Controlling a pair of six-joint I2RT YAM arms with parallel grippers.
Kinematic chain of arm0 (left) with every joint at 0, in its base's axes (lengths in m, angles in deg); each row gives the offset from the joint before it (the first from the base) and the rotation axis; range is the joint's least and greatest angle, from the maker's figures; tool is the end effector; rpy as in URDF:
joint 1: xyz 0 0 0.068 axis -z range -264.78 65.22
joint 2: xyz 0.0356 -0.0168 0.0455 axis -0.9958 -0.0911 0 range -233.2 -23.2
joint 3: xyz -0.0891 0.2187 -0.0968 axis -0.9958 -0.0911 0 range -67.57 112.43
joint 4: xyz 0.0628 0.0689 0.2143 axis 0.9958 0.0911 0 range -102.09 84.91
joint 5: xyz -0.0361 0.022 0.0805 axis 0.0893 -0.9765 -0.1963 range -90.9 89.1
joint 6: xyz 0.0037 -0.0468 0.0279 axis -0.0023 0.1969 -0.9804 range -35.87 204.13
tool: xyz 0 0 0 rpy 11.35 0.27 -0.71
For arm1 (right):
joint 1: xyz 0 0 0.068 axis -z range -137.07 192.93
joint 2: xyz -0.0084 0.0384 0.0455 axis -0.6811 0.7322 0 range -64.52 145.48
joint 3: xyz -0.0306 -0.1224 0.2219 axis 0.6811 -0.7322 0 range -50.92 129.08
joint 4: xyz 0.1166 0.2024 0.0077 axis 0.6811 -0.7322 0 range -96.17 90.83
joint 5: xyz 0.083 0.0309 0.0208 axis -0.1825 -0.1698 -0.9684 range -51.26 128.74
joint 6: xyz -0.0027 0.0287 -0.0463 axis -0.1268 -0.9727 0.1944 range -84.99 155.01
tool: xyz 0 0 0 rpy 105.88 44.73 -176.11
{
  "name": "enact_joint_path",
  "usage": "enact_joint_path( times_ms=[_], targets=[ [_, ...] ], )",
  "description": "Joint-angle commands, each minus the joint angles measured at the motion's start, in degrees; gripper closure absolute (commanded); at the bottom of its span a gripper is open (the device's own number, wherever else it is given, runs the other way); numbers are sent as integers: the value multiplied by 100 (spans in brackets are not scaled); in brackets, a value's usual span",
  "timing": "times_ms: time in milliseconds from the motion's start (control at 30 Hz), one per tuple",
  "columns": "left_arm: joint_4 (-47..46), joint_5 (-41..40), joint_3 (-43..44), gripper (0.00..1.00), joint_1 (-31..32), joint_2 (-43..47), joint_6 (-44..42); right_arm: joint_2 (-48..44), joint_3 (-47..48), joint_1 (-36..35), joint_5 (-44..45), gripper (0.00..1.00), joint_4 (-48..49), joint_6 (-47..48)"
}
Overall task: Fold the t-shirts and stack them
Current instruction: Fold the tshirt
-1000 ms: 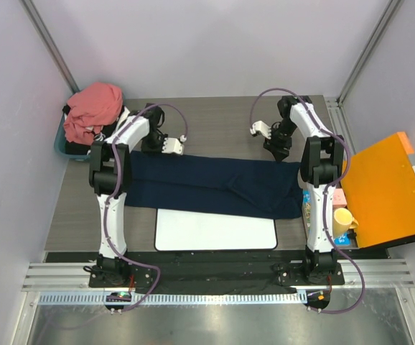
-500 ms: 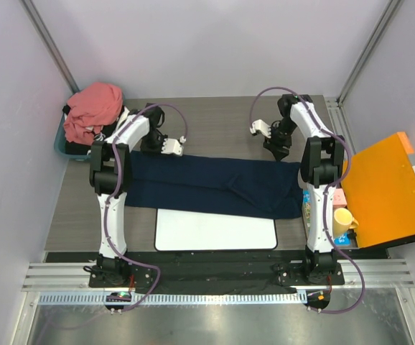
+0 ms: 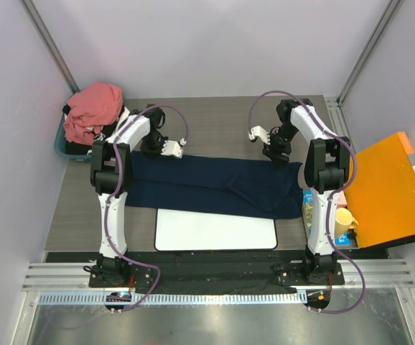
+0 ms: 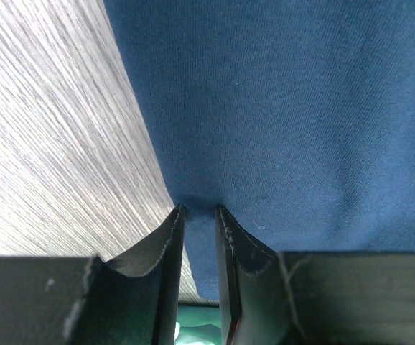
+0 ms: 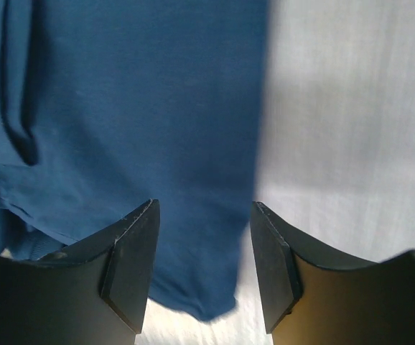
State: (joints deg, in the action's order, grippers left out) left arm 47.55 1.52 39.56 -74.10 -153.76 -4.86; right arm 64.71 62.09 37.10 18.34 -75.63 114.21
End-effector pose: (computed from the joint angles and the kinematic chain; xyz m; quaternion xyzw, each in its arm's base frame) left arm 0.4069 -0.0783 0.1600 0.7634 0.6428 0.0218 0.0602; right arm 0.3905 0.0526 0.1932 -0.6619 0.7280 0.1558 0.0874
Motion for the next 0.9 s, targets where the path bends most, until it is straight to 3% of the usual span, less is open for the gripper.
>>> enact_joint_path(
  times_ms=[0, 300, 600, 733, 867],
  targets=[
    [197, 5, 133, 75, 31, -127, -197, -153, -306, -15, 107, 41, -984, 140],
    [74, -31, -61, 75, 40, -101, -241, 226, 204, 11, 203, 41, -563, -98],
    [-31, -110, -333, 76, 119, -136, -285, 383, -51, 11, 511, 44, -343, -106],
    [-372, -372, -561, 78, 154, -127, -321, 568, 159, -6, 643, 52, -106, -378],
    [-786, -523, -720, 78, 189, -110, -233, 595, 125, -15, 783, 56, 868, -756]
  ],
)
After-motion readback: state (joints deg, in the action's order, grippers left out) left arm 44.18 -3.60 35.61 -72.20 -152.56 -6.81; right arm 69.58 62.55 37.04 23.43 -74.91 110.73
